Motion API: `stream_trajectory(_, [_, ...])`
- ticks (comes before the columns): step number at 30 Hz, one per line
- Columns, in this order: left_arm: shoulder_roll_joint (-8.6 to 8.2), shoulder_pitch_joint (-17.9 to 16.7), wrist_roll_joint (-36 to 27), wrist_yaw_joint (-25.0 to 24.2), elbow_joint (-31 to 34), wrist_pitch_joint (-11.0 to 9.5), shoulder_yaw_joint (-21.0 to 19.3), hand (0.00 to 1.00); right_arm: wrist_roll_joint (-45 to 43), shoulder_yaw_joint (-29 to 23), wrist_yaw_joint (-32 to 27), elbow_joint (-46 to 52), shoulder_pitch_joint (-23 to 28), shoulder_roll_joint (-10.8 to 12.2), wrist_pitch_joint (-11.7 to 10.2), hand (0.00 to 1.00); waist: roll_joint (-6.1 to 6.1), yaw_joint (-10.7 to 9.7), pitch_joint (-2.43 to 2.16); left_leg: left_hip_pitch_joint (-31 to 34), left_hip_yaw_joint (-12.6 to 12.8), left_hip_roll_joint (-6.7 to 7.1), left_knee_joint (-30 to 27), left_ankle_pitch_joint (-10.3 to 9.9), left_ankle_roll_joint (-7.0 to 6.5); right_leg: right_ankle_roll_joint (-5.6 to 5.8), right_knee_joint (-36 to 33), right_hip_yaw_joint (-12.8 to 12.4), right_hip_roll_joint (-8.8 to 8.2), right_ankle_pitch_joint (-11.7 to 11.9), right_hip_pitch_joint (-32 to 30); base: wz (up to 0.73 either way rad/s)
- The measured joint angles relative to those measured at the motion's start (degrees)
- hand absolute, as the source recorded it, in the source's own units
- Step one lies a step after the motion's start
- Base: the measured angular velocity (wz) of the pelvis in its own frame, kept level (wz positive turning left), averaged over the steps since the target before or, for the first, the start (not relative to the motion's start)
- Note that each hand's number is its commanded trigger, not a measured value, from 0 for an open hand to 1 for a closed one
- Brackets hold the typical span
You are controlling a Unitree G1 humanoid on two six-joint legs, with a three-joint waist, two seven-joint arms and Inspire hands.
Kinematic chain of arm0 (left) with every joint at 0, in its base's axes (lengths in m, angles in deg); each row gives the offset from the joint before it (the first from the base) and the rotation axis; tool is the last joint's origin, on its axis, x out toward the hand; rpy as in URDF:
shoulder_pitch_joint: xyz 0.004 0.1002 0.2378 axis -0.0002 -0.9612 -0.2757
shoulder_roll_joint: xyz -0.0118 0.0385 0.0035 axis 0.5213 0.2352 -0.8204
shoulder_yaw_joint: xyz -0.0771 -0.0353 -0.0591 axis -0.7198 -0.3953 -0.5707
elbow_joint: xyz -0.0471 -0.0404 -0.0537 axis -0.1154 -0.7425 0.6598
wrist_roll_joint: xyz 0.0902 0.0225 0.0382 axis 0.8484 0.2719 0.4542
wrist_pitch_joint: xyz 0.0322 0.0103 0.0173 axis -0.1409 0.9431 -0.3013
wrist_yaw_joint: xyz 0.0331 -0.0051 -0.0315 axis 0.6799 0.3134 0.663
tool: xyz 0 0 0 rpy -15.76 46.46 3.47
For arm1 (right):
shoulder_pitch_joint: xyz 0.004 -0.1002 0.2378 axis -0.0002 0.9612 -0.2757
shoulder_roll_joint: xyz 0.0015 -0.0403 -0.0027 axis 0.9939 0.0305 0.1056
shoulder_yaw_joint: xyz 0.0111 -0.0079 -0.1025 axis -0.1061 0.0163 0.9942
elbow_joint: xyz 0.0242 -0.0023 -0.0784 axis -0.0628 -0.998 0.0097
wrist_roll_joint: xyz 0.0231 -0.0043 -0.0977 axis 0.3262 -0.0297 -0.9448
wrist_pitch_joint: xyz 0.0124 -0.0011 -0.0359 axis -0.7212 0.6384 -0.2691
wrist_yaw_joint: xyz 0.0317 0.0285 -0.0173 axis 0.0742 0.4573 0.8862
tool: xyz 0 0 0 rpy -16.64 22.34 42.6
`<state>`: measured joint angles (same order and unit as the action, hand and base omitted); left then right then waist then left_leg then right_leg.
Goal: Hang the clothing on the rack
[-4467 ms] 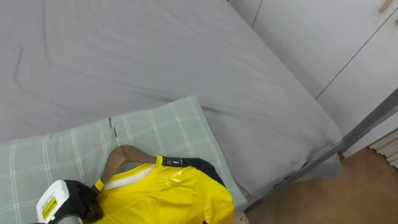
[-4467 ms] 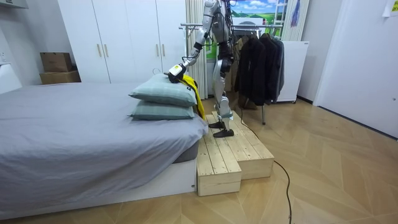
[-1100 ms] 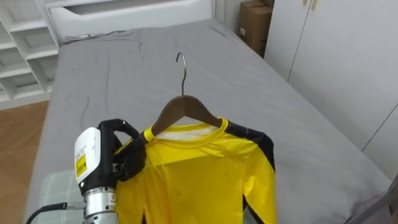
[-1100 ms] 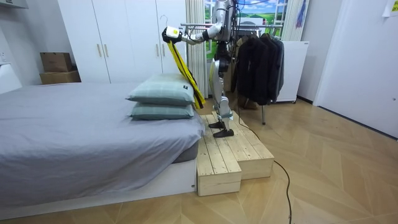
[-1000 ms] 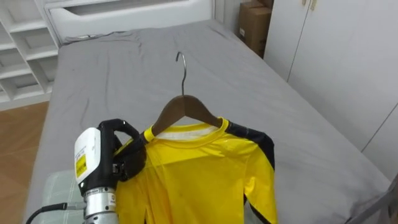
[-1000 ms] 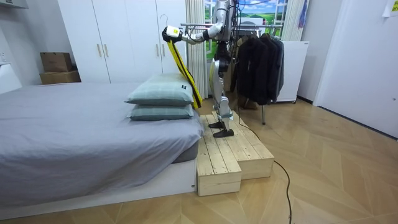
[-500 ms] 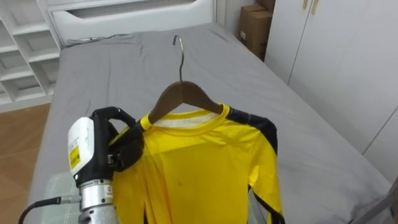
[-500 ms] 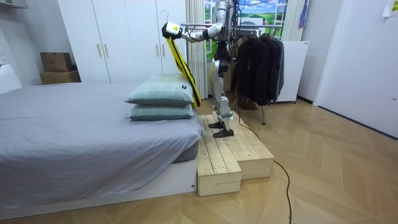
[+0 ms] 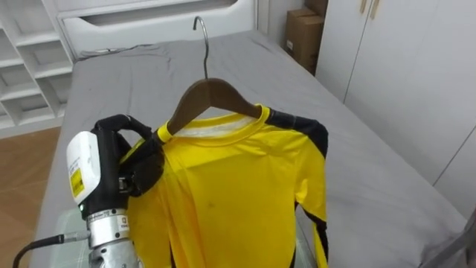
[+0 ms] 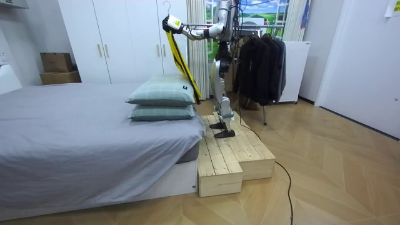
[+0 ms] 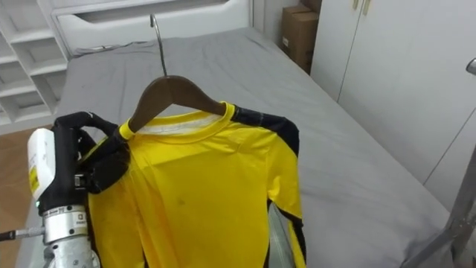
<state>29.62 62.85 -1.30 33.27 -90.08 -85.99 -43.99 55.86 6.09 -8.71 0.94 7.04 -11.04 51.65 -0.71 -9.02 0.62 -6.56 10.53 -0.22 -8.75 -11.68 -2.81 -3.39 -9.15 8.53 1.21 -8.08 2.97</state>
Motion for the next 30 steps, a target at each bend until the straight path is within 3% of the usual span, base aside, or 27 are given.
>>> stream_trajectory(5, [1.85, 0.0, 0.38, 1.35, 0.15, 0.0, 0.04, 1.0, -13.37, -2.95, -10.7, 7.75, -1.0, -1.24, -0.14, 0.0, 0.22, 0.29, 0.09, 0.34, -0.12, 0.07, -0.11, 0.0, 0.0, 0.13, 0.08, 0.19, -0.07, -0.08, -0.03, 0.01])
stream_trajectory(9, [1.88, 0.0, 1.74, 1.78, 0.64, 0.03, 0.13, 1.0, -24.29, -4.9, -16.93, 15.81, -0.98, -1.39, -0.09, 0.0, 0.5, 0.99, -0.07, 0.9, -0.32, 0.05, -0.43, 0.0, 0.0, 0.13, 0.17, 0.45, -0.09, -0.08, -0.32, 0.04])
stream_trajectory(14, [1.62, -0.33, 2.8, 1.75, 2.44, 0.39, 0.07, 1.0, -38.83, -5.22, -23.34, 32.92, -0.39, -1.31, -0.07, 0.0, 0.88, 1.83, -0.32, 0.89, -0.18, -0.04, -0.58, 0.01, 0.01, 0.12, 0.34, 0.94, -0.04, -0.07, -0.09, 0.02])
stream_trajectory(19, [1.4, -0.36, 4.3, 1.5, 3.03, 0.79, 0.07, 1.0, -49.93, -4.7, -25.91, 48.35, 1.86, -1.3, -0.22, 0.0, 1.36, 3.34, -0.59, 0.95, -0.11, -0.05, -0.74, 0.01, 0.01, 0.12, 0.37, 0.81, -0.07, -0.08, -0.46, 0.0])
stream_trajectory(23, [1.3, -0.36, 6.06, -0.99, 3.09, 2.27, 0.03, 1.0, -55.89, -4.45, -25.82, 53.94, 2.01, -1.31, -0.19, 0.0, 2.1, 4.26, -1.01, 0.81, -0.26, -0.01, -0.7, 0.01, 0.01, 0.12, 0.22, 0.33, -0.09, -0.07, -0.08, -0.02])
stream_trajectory(30, [0.93, -0.38, 8.96, -3.3, 5.62, 2.8, -0.03, 1.0, -59.05, -4.2, -21.91, 64.55, 2.83, -1.94, -0.55, 0.0, 3.12, 4.82, -0.73, 0.49, 0.02, -0.02, -0.55, 0.0, 0.0, 0.18, -0.55, 0.06, -0.15, -0.12, -0.32, -0.01])
